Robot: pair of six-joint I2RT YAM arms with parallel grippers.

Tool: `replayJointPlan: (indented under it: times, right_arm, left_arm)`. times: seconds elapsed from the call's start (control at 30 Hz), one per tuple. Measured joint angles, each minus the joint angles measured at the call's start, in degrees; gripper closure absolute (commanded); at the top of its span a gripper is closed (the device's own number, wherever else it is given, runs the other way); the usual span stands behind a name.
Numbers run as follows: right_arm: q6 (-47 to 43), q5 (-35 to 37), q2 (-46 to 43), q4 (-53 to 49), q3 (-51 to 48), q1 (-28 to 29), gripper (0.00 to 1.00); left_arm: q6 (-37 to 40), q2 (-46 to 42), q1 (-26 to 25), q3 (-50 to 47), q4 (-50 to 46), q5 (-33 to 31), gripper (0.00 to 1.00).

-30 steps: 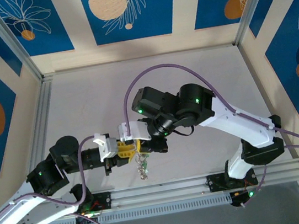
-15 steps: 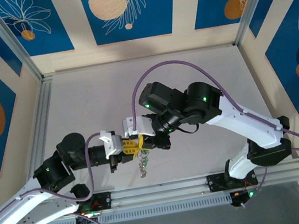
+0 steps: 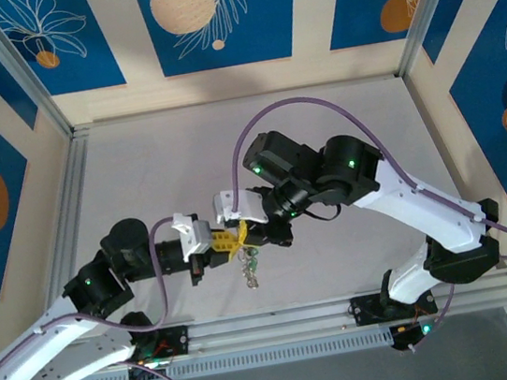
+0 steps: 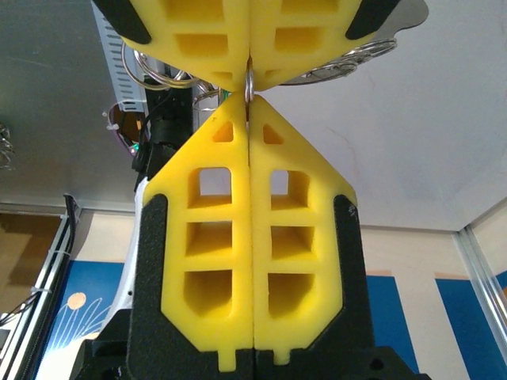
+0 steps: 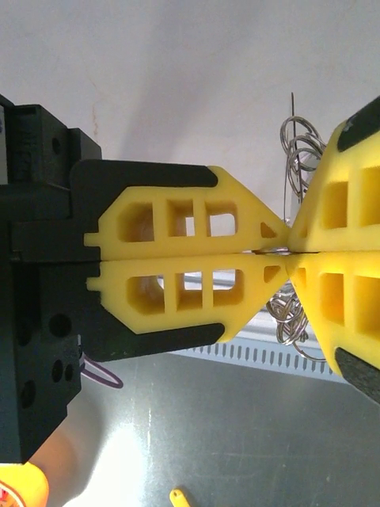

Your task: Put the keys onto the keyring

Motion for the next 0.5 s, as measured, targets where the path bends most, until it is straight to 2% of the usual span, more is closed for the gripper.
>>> replayJointPlan:
  times: [0.13,0.33,0.5]
  right_arm:
    - [-0.6,0.7,-1.0,1.4,-0.9,-1.9,1.00]
    - [-0.5,1.9,-4.1,7.5,-5.0,-4.7,0.74]
    - [0.6,0.2,-8.7,14.9,-10.6,-6.5,0.70]
  left_arm:
    - [-0.4,2.1,3.2,0.0,3.0,2.7,1.00]
    - [-4.5,5.9,9.4,-1.7,12.5,9.3,1.00]
    - [-8.1,8.3,12.3,-4.7,20.1,13.1,1.00]
